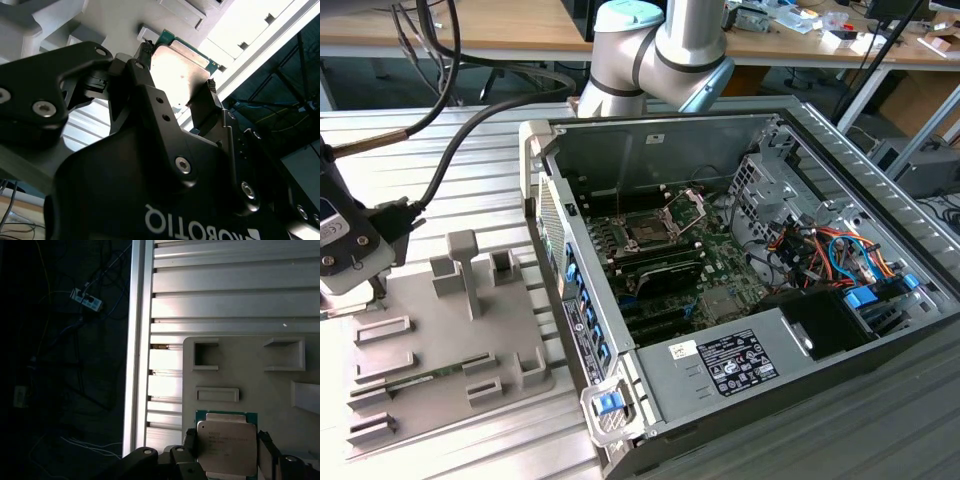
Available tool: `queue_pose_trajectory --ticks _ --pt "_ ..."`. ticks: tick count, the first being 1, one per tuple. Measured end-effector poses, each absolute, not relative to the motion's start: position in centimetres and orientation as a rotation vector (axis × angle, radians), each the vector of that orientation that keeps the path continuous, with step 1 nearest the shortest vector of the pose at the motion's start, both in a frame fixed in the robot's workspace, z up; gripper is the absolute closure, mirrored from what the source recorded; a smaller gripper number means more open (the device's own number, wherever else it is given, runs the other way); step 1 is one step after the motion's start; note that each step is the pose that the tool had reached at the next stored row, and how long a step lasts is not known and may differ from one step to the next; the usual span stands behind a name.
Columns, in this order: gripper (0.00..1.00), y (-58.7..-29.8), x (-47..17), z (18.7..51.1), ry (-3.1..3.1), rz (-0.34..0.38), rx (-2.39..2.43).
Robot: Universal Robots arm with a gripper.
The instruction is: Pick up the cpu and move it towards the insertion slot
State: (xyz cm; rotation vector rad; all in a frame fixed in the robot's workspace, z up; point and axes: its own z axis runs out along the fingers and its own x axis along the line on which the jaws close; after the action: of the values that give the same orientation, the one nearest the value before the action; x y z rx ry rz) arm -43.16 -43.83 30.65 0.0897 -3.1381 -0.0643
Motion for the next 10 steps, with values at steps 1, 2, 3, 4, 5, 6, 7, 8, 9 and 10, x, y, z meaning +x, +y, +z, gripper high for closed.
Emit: queue_pose_trajectory --ticks 1,2,3,4,5,6,7,8,9,10 --pt "0.45 -43.83 -43.16 30.68 -3.138 -0.064 0.090" --pt "0.45 -43.83 -43.16 30.70 -3.138 -0.064 0.090" --pt "0.45 -43.83 -43.16 30.71 -3.138 -0.064 0.090" --pt "0.45 -43.83 -43.16 30.74 -3.138 -0.064 0.090" --pt "0.45 -43.83 -43.16 30.75 -3.138 -0.064 0.090" --pt "0.45 -43.83 -43.16 30.77 -3.138 -0.064 0.090" --pt "0.45 -43.83 -43.16 30.80 -3.138 -0.064 0.090" --pt "0.45 -43.83 -43.16 30.80 -3.138 -0.064 0.090" --pt "0.45 -43.83 -43.16 30.82 -3.138 -0.064 0.090" --pt "0.45 -43.83 -43.16 30.85 -3.138 -0.064 0.090"
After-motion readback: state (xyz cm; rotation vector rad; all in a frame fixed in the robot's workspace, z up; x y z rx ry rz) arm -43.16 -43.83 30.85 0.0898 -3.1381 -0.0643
